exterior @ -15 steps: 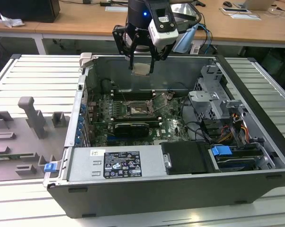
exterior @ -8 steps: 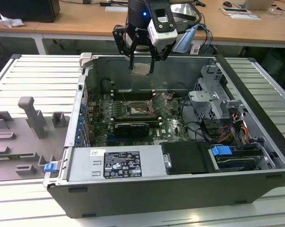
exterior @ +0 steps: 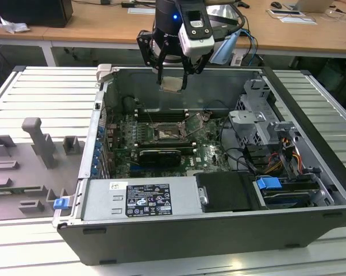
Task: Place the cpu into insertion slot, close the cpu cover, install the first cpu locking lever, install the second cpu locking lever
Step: 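Place the cpu into insertion slot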
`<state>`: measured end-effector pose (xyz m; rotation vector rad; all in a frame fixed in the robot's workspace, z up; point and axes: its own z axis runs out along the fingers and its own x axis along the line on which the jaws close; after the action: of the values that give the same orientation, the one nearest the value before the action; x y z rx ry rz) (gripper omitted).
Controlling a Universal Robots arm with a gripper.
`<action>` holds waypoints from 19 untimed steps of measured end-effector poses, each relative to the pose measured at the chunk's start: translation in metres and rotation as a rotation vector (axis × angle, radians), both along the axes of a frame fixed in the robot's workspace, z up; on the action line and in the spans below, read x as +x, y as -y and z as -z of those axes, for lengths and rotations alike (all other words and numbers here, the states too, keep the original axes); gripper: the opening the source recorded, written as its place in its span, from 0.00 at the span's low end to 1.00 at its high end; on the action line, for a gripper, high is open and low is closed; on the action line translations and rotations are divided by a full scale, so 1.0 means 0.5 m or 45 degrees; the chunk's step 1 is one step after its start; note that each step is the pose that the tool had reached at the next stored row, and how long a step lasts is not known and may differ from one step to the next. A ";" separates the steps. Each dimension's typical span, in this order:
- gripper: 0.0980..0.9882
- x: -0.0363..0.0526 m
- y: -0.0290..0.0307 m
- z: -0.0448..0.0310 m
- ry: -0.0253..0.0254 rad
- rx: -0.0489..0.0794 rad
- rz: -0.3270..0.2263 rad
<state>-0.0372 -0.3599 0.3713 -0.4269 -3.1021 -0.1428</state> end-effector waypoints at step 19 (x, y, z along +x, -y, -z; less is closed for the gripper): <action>0.50 0.000 0.000 0.001 0.0000 0.000 0.096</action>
<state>-0.0372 -0.3599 0.3709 -0.5439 -3.0872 -0.1434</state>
